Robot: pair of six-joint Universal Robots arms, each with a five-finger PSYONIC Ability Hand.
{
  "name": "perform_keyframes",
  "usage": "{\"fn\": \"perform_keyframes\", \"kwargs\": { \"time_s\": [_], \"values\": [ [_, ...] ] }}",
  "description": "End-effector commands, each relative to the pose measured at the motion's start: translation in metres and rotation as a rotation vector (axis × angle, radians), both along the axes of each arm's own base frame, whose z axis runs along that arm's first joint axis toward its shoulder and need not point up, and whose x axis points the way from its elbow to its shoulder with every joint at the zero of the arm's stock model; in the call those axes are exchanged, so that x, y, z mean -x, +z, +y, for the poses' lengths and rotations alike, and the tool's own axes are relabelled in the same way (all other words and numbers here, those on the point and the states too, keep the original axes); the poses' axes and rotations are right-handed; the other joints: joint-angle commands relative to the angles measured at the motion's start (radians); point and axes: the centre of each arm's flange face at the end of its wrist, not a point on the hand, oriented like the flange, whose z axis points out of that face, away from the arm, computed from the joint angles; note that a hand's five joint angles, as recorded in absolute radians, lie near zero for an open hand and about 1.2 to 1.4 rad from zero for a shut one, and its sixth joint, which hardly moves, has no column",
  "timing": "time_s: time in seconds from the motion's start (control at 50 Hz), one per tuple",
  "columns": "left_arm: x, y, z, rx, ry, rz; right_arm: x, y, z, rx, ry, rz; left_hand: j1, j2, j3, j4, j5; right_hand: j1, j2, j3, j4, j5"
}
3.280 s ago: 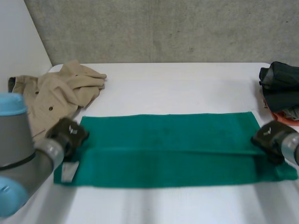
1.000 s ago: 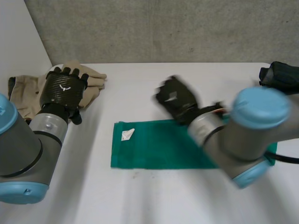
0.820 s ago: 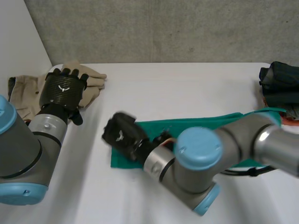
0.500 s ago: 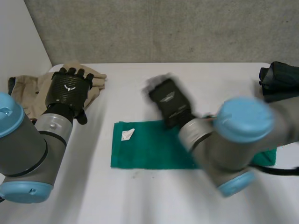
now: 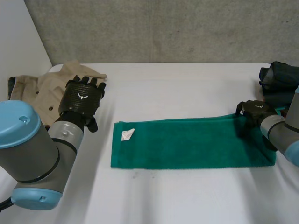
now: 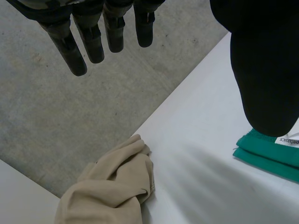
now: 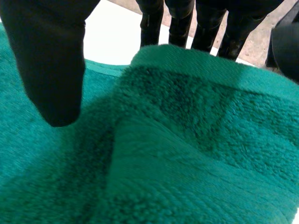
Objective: Fold the laundry.
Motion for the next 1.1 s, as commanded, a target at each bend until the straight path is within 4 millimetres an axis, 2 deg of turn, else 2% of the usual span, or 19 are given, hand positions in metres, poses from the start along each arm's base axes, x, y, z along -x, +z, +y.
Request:
{"fn": "perform_keyframes", "kwargs": {
  "time_s": [0.02, 0.06, 0.14, 0.24, 0.3, 0.32, 0.34, 0.44, 0.5, 0.56, 0.78, 0.9, 0.94, 0.96, 0.98, 1.0, 1.02, 1.04, 1.1],
  "values": [
    [0.0, 0.0, 0.0, -0.001, 0.001, 0.0, 0.005, -0.007, -0.009, 0.03, -0.035, 0.054, -0.014, -0.029, -0.035, -0.028, -0.048, 0.4, 0.329, 0.324, 0.325, 0.346],
    [0.0, 0.0, 0.0, -0.001, 0.001, 0.0, 0.006, -0.007, -0.013, 0.071, -0.038, 0.102, -0.014, -0.029, -0.035, -0.028, -0.048, 0.646, 0.575, 0.57, 0.571, 0.591],
    [-0.001, -0.001, 0.0, -0.004, 0.001, -0.002, 0.006, -0.009, -0.015, 0.093, -0.02, 0.141, -0.014, -0.029, -0.035, -0.028, -0.048, 0.948, 0.878, 0.872, 0.873, 0.894],
    [-0.001, -0.001, 0.0, -0.003, 0.002, -0.002, 0.001, 0.003, -0.015, 0.139, 0.008, 0.184, -0.014, -0.029, -0.035, -0.028, -0.048, 0.948, 0.878, 0.873, 0.874, 0.894],
    [-0.001, 0.0, 0.0, -0.001, 0.002, 0.0, -0.006, 0.029, -0.015, 0.219, 0.017, 0.174, -0.014, -0.029, -0.035, -0.028, -0.048, 0.948, 0.878, 0.873, 0.874, 0.894],
    [-0.001, 0.0, 0.0, -0.001, 0.002, 0.0, -0.012, 0.036, -0.012, 0.242, 0.028, 0.17, -0.014, -0.029, -0.035, -0.028, -0.048, 0.948, 0.878, 0.873, 0.874, 0.894],
    [-0.001, 0.001, 0.0, 0.003, 0.002, 0.002, -0.026, 0.049, -0.007, 0.283, 0.059, 0.155, -0.014, -0.029, -0.035, -0.028, -0.048, 0.948, 0.878, 0.873, 0.874, 0.894],
    [-0.002, 0.003, 0.001, 0.005, 0.004, 0.005, -0.077, 0.07, 0.019, 0.369, 0.173, 0.123, -0.014, -0.029, -0.035, -0.028, -0.048, 0.948, 0.878, 0.873, 0.874, 0.894],
    [-0.002, 0.002, 0.001, 0.004, 0.005, 0.004, -0.104, 0.072, 0.036, 0.386, 0.231, 0.113, -0.014, -0.029, -0.035, -0.028, -0.048, 0.948, 0.878, 0.873, 0.874, 0.894],
    [-0.003, 0.002, 0.001, 0.001, 0.008, 0.002, -0.12, 0.071, 0.049, 0.389, 0.264, 0.108, -0.014, -0.029, -0.035, -0.028, -0.048, 0.948, 0.878, 0.873, 0.874, 0.894],
    [-0.003, 0.0, 0.002, -0.004, 0.005, 0.0, -0.131, 0.064, 0.059, 0.374, 0.285, 0.11, -0.014, -0.029, -0.035, -0.028, -0.048, 0.948, 0.878, 0.873, 0.874, 0.894],
    [-0.003, -0.001, 0.002, -0.006, 0.004, 0.0, -0.118, 0.055, 0.06, 0.33, 0.264, 0.125, -0.014, -0.029, -0.035, -0.028, -0.048, 0.948, 0.878, 0.873, 0.874, 0.894],
    [-0.003, -0.001, 0.002, -0.006, 0.004, 0.0, -0.104, 0.051, 0.05, 0.311, 0.237, 0.131, -0.014, -0.029, -0.035, -0.028, -0.048, 0.948, 0.878, 0.873, 0.874, 0.894],
    [-0.003, -0.001, 0.002, -0.007, 0.004, 0.0, -0.097, 0.051, 0.045, 0.308, 0.219, 0.134, -0.014, -0.029, -0.035, -0.028, -0.048, 0.871, 0.801, 0.795, 0.796, 0.817],
    [-0.003, -0.001, 0.002, -0.007, 0.004, 0.0, -0.091, 0.051, 0.041, 0.305, 0.204, 0.138, -0.014, -0.029, -0.035, -0.028, -0.048, 0.574, 0.503, 0.498, 0.499, 0.519],
    [-0.003, -0.002, 0.002, -0.009, 0.004, -0.001, -0.083, 0.051, 0.035, 0.299, 0.18, 0.141, -0.014, -0.029, -0.035, -0.028, -0.048, 0.007, -0.064, -0.069, -0.068, -0.047],
    [-0.002, -0.001, 0.002, -0.007, 0.002, 0.0, -0.079, 0.051, 0.032, 0.298, 0.168, 0.14, -0.014, -0.029, -0.035, -0.028, -0.048, -0.197, -0.267, -0.272, -0.271, -0.251],
    [-0.002, -0.001, 0.002, -0.007, 0.002, 0.0, -0.076, 0.052, 0.03, 0.297, 0.158, 0.136, -0.014, -0.029, -0.035, -0.028, -0.048, -0.273, -0.344, -0.349, -0.348, -0.328],
    [-0.002, -0.003, 0.002, -0.011, 0.002, -0.003, -0.064, 0.063, 0.023, 0.31, 0.112, 0.098, -0.014, -0.029, -0.035, -0.028, -0.048, -0.273, -0.344, -0.349, -0.348, -0.328]
  ]
}}
